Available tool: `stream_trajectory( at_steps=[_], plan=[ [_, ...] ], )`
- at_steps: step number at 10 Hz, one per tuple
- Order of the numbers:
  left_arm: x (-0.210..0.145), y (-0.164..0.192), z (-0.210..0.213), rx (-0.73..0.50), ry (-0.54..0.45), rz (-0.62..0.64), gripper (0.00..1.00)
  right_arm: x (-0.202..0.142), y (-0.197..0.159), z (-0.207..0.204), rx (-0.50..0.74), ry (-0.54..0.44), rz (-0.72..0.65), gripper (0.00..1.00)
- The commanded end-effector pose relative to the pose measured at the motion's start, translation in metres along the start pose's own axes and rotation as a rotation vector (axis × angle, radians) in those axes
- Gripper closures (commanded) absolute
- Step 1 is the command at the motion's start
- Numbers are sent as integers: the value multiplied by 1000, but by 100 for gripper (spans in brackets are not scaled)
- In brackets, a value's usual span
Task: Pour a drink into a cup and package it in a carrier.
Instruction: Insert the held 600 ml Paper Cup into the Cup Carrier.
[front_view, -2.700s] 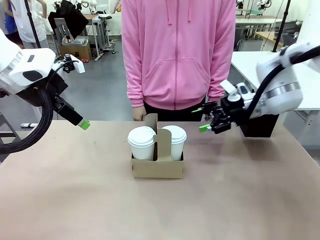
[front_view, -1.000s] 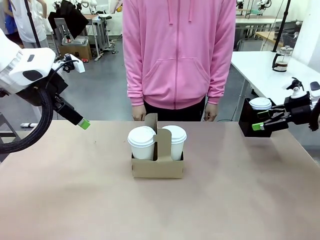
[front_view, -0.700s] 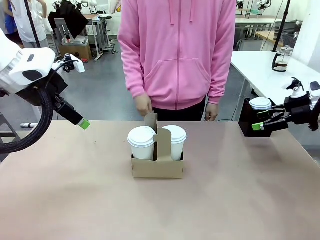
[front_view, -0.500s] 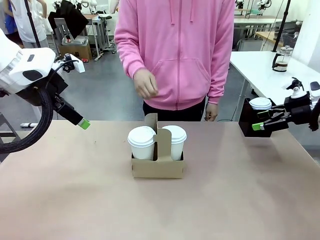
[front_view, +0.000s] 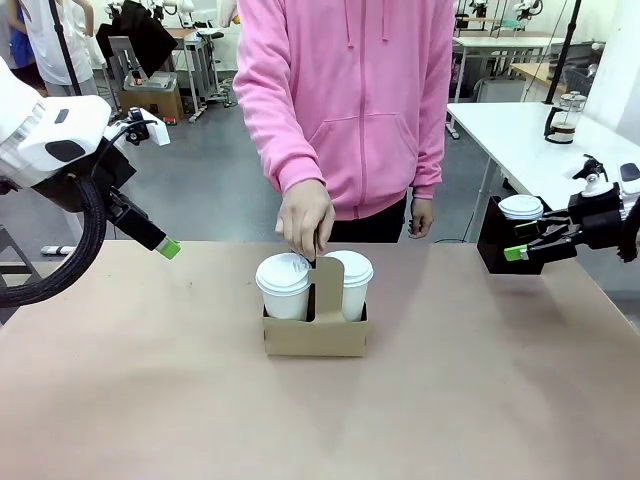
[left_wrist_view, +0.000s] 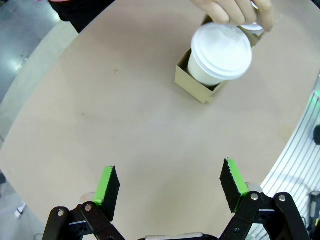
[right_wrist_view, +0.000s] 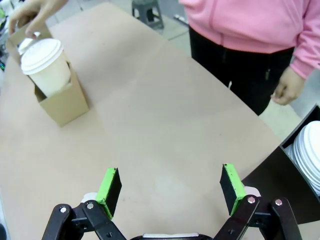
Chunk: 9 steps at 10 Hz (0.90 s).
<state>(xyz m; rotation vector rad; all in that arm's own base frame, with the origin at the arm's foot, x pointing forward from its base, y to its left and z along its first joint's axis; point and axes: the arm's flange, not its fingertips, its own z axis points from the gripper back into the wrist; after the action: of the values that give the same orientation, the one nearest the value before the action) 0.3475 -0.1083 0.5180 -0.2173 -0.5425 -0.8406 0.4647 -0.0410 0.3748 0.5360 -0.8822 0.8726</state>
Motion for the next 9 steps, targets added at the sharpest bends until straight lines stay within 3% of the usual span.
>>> stream_trajectory(
  at_steps=[1, 9],
  plan=[
    [0, 0, -1, 1, -9, 1, 0, 3, 0, 2, -1, -4, 9, 0],
    [0, 0, -1, 1, -9, 1, 0, 3, 0, 2, -1, -4, 9, 0]
  ],
)
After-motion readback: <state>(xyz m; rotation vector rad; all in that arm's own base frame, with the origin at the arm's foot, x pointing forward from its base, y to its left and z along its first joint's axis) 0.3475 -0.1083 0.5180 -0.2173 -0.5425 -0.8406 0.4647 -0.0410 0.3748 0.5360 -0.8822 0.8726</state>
